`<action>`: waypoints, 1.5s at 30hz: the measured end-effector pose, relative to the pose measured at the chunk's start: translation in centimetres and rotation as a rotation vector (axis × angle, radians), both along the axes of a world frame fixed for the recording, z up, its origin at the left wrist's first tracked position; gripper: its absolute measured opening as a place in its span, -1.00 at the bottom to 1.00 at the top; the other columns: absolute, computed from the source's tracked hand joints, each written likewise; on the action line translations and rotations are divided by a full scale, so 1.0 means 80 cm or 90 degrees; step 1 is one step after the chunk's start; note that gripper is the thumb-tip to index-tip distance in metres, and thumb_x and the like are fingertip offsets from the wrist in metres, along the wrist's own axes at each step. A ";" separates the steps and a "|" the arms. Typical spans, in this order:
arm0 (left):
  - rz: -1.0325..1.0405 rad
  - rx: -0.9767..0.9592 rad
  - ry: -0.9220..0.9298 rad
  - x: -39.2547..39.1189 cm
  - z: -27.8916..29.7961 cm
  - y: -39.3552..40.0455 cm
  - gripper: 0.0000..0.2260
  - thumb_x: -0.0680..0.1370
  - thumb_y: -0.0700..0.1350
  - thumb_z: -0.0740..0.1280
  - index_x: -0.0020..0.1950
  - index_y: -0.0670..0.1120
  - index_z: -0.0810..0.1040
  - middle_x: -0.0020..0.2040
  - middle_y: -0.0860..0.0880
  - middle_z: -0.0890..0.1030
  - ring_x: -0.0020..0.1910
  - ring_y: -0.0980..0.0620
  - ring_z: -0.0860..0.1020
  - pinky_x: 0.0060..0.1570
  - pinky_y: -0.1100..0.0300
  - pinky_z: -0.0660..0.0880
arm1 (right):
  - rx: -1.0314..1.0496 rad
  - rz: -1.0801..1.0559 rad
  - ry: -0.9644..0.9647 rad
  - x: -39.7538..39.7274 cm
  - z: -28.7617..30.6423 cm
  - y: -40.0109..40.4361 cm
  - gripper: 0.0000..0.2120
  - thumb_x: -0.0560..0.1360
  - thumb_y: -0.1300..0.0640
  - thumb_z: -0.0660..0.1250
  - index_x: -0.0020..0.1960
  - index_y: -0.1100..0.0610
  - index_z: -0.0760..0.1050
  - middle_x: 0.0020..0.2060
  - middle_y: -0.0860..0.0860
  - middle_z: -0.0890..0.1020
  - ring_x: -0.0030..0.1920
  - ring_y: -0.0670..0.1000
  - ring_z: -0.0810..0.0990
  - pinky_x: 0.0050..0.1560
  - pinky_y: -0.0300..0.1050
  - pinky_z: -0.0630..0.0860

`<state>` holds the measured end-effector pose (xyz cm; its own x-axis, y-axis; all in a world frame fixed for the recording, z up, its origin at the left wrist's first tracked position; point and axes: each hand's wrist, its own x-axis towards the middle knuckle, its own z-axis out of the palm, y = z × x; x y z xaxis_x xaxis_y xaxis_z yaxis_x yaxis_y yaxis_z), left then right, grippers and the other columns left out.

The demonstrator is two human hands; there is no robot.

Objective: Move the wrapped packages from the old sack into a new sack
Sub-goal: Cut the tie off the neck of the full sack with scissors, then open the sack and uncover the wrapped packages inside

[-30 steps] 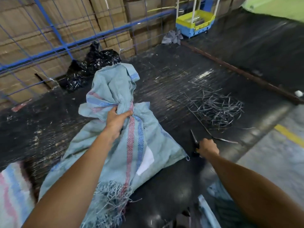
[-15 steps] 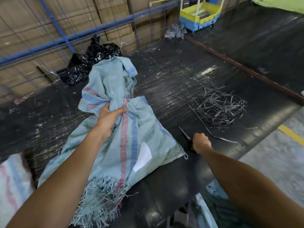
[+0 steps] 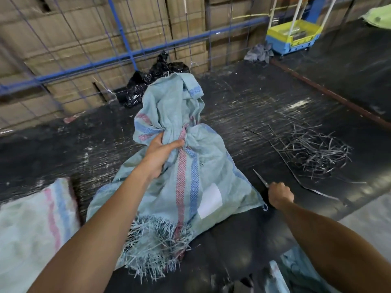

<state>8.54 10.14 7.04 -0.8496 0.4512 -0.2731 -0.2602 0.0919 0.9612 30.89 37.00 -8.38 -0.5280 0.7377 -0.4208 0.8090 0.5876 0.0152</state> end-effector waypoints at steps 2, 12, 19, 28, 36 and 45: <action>-0.012 0.009 -0.002 0.000 -0.002 0.005 -0.48 0.43 -0.21 0.54 0.36 -0.08 0.49 0.11 -0.03 0.70 0.04 0.00 0.70 0.08 0.05 0.61 | 0.019 0.003 0.002 -0.005 0.010 -0.005 -0.66 0.63 0.19 0.10 0.35 0.14 0.47 0.28 0.11 0.52 0.29 0.15 0.51 0.19 0.04 0.50; -0.106 -0.087 0.188 0.016 0.012 0.006 -0.52 0.46 -0.19 0.53 0.26 0.08 0.41 0.06 0.22 0.58 0.01 0.33 0.55 0.03 0.42 0.49 | -0.549 -0.011 0.615 -0.203 0.226 -0.098 -0.37 0.44 -0.45 0.21 0.25 0.00 0.56 0.12 -0.03 0.66 0.14 0.01 0.62 0.25 0.02 0.52; -0.030 0.017 0.206 0.000 0.036 -0.026 -0.66 0.57 0.24 0.31 0.16 0.03 0.62 0.17 0.06 0.67 0.22 0.09 0.60 0.27 0.09 0.48 | -0.651 0.037 0.787 -0.259 0.305 -0.154 -0.76 0.45 0.26 0.48 0.11 0.19 0.64 0.03 0.08 0.71 0.01 0.08 0.69 0.05 0.03 0.60; 0.382 0.115 0.007 -0.079 0.051 -0.089 -0.72 0.69 -0.11 0.21 -0.22 -0.10 0.41 -0.36 -0.06 0.45 -0.43 0.03 0.40 -0.49 0.22 0.39 | -0.731 -0.068 0.935 -0.273 0.373 -0.148 -0.77 0.53 0.28 0.37 0.19 0.25 0.58 0.01 0.17 0.70 -0.01 0.17 0.70 -0.13 0.02 0.65; 0.203 -0.177 0.203 -0.112 0.088 -0.126 -0.77 0.65 -0.18 0.28 -0.12 -0.21 0.65 -0.35 -0.06 0.56 -0.41 0.03 0.46 -0.39 0.21 0.48 | -0.804 -0.108 0.938 -0.268 0.384 -0.137 -0.82 0.53 0.31 0.36 0.12 0.24 0.60 -0.04 0.15 0.72 -0.05 0.16 0.72 -0.14 0.00 0.63; -0.416 -0.572 0.214 -0.072 0.082 -0.150 -0.77 0.51 -0.10 0.49 0.15 -0.07 0.64 0.08 -0.07 0.65 -0.05 0.03 0.58 -0.01 0.13 0.52 | -0.790 -0.098 0.906 -0.268 0.369 -0.153 -0.78 0.51 0.32 0.37 0.15 0.27 0.60 -0.01 0.16 0.72 -0.04 0.17 0.72 -0.12 0.02 0.64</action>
<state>2.77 -1.86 13.56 -0.6165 0.5889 -0.5226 0.3442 0.7986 0.4938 9.42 24.75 21.14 -0.8814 0.4699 -0.0489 -0.1229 -0.3281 -0.9366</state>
